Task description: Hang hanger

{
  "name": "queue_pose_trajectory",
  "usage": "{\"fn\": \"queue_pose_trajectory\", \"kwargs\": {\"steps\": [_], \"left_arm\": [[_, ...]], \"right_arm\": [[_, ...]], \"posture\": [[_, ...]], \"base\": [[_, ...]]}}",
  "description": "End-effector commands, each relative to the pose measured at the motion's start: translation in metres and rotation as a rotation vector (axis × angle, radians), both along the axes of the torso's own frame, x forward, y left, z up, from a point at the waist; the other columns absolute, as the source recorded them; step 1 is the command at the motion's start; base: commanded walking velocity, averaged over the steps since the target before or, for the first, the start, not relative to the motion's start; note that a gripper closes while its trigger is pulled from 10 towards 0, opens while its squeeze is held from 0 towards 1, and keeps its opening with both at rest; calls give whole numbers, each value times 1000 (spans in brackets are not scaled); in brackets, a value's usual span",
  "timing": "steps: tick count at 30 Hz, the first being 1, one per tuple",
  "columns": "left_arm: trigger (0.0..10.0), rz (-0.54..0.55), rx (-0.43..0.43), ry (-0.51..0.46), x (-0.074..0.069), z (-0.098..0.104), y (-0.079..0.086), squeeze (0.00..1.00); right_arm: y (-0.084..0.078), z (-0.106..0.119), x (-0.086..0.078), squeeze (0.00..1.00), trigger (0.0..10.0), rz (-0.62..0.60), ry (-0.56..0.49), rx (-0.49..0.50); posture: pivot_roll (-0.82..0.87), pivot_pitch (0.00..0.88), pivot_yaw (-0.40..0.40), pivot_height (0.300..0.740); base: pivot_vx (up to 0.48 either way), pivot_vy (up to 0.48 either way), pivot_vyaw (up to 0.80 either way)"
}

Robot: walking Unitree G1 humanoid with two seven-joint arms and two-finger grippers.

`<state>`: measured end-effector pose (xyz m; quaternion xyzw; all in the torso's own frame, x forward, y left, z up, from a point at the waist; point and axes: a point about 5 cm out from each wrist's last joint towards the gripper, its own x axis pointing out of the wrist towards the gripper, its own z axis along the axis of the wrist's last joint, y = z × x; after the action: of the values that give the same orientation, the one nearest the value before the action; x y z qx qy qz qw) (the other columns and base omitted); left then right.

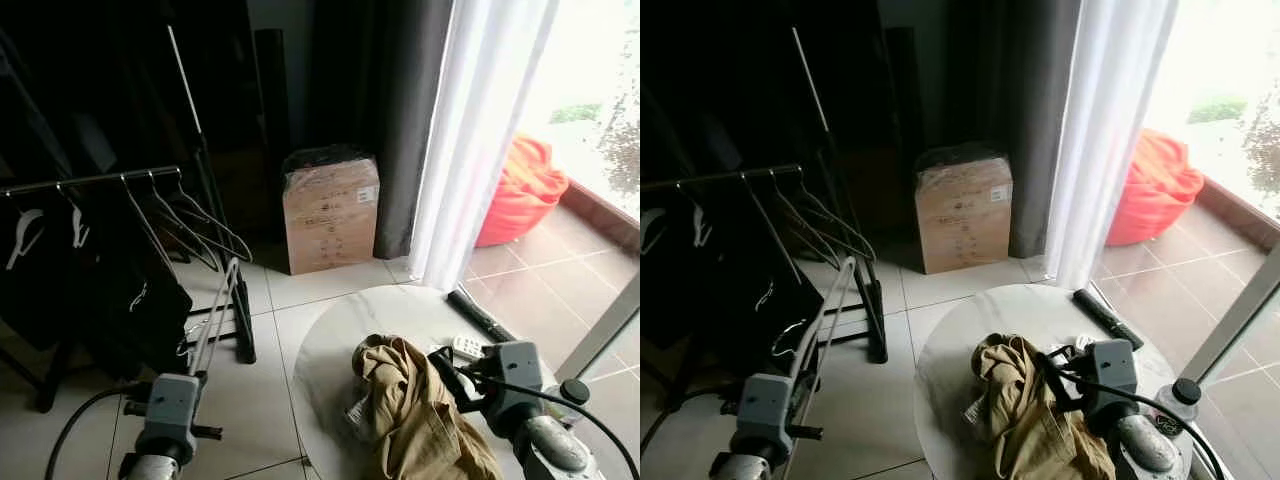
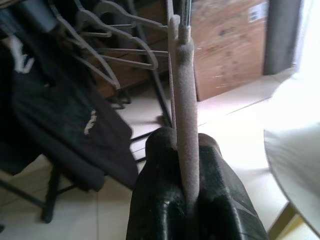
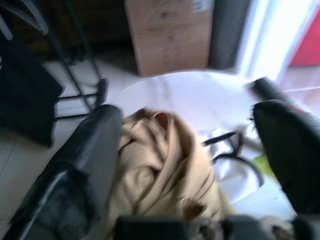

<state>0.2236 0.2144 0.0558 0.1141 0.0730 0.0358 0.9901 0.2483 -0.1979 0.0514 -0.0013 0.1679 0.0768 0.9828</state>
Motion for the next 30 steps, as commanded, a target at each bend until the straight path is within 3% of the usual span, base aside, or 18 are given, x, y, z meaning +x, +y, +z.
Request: {"fn": "queue_pose_trajectory", "kwargs": {"steps": [1,11,17,30], "left_arm": [[10000,25,-9,-43,-1,6,4,0],[10000,26,-8,-38,-1,5,4,0],[10000,20,-23,-35,-1,5,3,0],[10000,26,-22,-24,0,4,4,0]], "right_arm": [[3,-7,-2,0,10000,-26,7,-9],[7,-12,-4,0,10000,-32,-11,18],[8,-16,-4,0,10000,-34,-5,46],[8,-23,-8,0,10000,-11,18,34]], "posture": [[-46,33,20,740],[-48,37,20,740],[-46,38,19,740],[-45,37,21,740]], "base": [[0,0,450],[0,0,749],[0,0,0],[0,389,0]]}}
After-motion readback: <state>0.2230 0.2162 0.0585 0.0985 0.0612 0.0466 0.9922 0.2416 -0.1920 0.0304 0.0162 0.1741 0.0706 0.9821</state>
